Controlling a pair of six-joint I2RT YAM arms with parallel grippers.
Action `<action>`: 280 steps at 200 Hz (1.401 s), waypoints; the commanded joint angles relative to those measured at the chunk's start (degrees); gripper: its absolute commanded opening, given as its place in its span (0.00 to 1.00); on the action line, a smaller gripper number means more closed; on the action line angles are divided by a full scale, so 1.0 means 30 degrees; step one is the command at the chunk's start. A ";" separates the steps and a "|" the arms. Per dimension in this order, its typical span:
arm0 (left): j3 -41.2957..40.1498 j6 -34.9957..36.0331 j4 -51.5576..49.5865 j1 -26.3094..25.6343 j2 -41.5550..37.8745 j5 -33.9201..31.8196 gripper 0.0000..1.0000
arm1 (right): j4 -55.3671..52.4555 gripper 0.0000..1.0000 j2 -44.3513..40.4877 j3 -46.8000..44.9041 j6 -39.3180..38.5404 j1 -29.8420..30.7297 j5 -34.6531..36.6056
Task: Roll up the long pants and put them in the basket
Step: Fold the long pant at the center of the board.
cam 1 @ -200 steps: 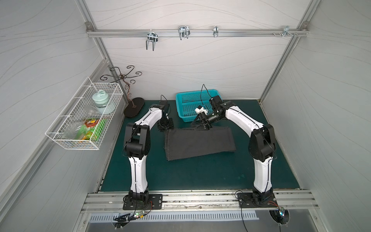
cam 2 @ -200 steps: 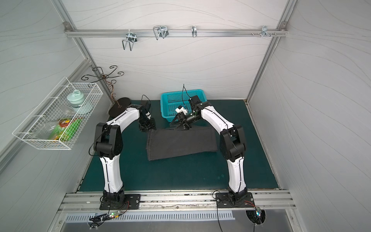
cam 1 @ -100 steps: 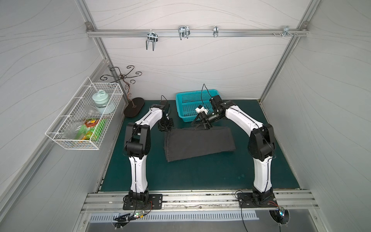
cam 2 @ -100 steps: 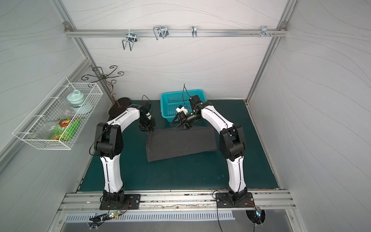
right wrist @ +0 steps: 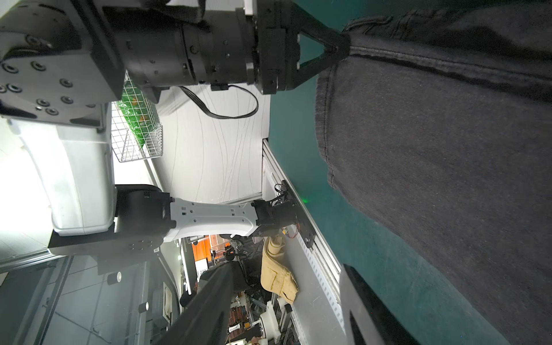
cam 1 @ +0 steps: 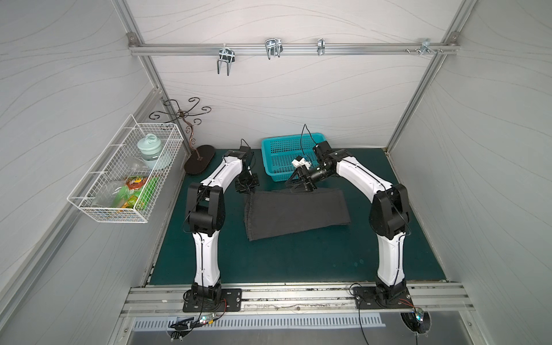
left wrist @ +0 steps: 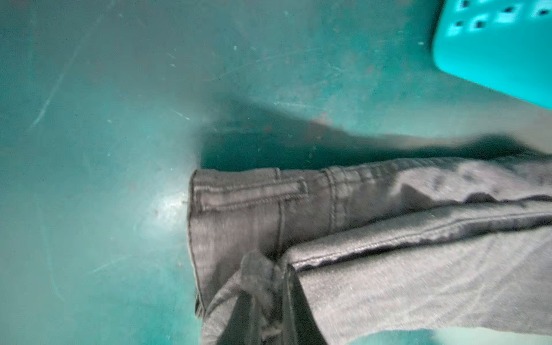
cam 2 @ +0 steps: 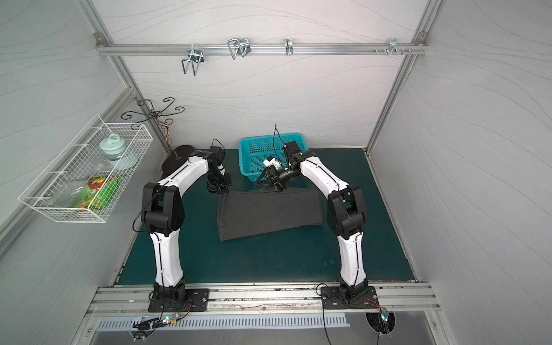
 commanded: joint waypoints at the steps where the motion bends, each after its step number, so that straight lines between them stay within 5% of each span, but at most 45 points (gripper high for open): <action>1: 0.1554 0.0043 -0.1060 -0.0167 -0.0674 -0.0668 0.00 | -0.0199 0.61 0.0213 0.0121 -0.0273 -0.0169 0.0147; 107: 0.8960 0.1159 -0.4586 -0.0053 0.3080 -0.2452 0.00 | -0.0142 0.61 -0.0183 -0.0234 -0.0371 -0.0780 0.0293; 171: 1.0019 0.0384 -0.5129 -0.0061 0.2279 -0.1182 0.00 | -0.1195 0.61 0.0212 -0.0520 -0.1302 -0.0943 0.1024; 186: 1.0114 0.0187 -0.5190 -0.0061 0.1868 -0.0721 0.00 | -0.2058 0.52 0.0475 -0.0625 -0.2006 -0.0965 0.1651; 216: 0.9907 0.0032 -0.5060 -0.0061 0.1302 -0.0511 0.00 | -0.3072 0.00 0.0575 -0.1427 -0.2996 -0.0929 0.3782; 280: 1.0477 -0.0359 -0.5042 -0.0061 0.1491 0.0032 0.00 | -0.3488 0.00 0.1061 -0.3491 -0.3647 -0.0753 0.7679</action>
